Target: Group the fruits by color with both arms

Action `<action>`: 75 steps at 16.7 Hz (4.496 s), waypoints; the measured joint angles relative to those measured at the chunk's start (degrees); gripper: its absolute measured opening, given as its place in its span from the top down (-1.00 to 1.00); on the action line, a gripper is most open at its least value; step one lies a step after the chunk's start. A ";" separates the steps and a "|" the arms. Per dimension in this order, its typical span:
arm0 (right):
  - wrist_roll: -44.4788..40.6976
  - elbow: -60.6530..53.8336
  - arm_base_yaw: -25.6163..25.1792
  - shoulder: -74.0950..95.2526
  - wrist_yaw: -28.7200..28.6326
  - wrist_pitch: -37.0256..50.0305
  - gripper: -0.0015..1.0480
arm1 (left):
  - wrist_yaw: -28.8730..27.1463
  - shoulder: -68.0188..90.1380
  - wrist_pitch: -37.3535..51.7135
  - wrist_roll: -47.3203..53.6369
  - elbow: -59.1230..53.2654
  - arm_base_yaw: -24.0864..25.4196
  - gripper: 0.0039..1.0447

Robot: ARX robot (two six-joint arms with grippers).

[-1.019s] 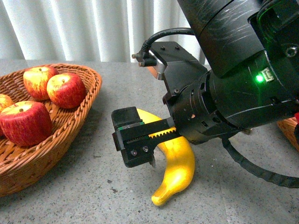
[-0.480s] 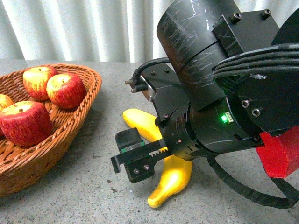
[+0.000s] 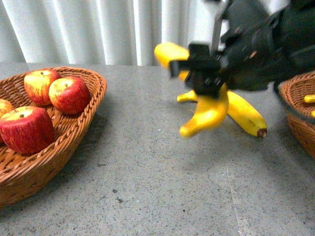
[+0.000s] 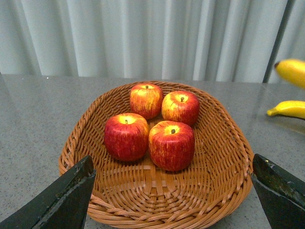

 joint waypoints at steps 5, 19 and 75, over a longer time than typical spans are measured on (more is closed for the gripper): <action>-3.30 -2.01 -17.38 -11.28 -9.20 3.89 0.24 | 0.00 0.00 0.00 0.00 0.00 0.00 -0.88; -33.09 -10.12 -37.81 -19.98 -20.76 -10.14 -0.90 | 0.00 0.00 0.00 0.00 0.00 0.00 -0.88; -25.81 -8.07 -46.36 -11.67 -28.98 -6.80 -0.40 | 0.00 0.00 0.00 0.00 0.00 0.00 -0.88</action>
